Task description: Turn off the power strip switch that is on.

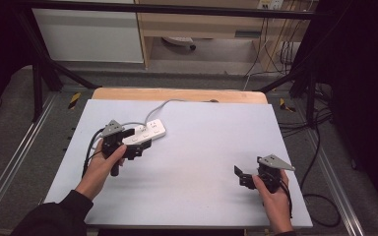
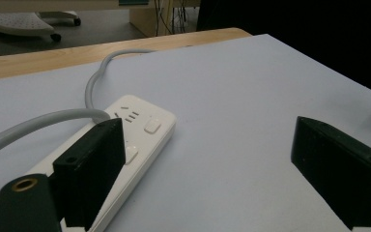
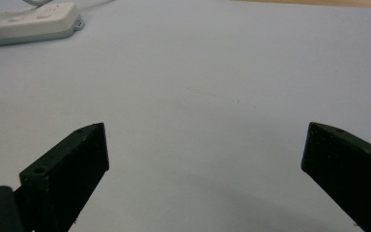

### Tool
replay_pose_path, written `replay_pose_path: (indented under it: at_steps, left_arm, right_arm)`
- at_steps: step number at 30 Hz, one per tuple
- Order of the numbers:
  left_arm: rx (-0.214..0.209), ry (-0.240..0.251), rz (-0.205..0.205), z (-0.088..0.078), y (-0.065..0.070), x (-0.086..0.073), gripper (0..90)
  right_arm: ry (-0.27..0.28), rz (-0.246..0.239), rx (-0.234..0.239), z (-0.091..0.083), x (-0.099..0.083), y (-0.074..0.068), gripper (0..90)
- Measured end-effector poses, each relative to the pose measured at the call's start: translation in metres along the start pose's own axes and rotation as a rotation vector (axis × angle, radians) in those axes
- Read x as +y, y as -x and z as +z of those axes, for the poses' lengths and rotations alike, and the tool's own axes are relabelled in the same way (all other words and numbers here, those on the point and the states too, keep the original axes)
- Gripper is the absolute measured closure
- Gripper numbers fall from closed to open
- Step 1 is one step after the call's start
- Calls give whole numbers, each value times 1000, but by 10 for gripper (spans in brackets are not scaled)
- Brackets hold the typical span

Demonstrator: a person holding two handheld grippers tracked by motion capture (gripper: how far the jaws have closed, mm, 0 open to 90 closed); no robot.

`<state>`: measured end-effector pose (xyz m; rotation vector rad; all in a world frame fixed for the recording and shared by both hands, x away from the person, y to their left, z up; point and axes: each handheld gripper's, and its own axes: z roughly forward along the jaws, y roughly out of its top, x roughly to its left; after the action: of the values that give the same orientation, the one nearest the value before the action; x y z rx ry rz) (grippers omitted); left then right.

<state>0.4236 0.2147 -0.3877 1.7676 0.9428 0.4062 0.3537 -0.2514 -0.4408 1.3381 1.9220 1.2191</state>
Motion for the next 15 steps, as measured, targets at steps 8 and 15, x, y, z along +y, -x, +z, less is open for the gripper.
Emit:
replay_pose_path:
  at_steps: [8, 15]
  left_arm:
    - [-10, 11, 6, -21, 3, 3, 121]
    - [1, 23, 4, -43, -1, 3, 122]
  right_arm:
    - [-2, 2, -1, 0, 0, 0, 33]
    - [-3, 1, -2, 0, 0, 0, 33]
